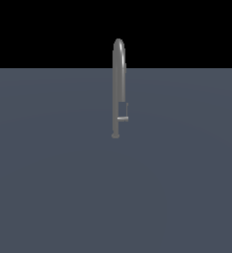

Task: Turn on the faucet by rotating a designated handle.

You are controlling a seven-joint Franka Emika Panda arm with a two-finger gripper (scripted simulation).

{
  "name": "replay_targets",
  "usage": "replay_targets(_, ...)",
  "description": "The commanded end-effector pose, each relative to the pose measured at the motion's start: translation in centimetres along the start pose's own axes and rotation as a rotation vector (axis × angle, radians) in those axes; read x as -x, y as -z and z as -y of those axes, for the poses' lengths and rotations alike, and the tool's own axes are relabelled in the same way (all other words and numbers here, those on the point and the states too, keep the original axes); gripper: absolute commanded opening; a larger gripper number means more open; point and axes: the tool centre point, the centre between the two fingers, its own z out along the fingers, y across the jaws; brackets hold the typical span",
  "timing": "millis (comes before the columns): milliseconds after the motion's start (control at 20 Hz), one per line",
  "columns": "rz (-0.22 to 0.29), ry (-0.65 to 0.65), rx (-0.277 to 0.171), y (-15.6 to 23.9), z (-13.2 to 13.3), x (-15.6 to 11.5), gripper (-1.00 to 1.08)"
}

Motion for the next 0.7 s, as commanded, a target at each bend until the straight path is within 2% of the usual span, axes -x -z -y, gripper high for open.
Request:
replay_targets(0,0.032,-0.067,-0.027,-0.3,-1.0,-2.9,-1.0)
replay_targets(300,0.089,-0.239,-0.066,-1.9,-4.2,-10.0,-1.0)
replay_targets(650,0.137,-0.448,-0.074,-5.2,-8.8,-17.8,-1.0)
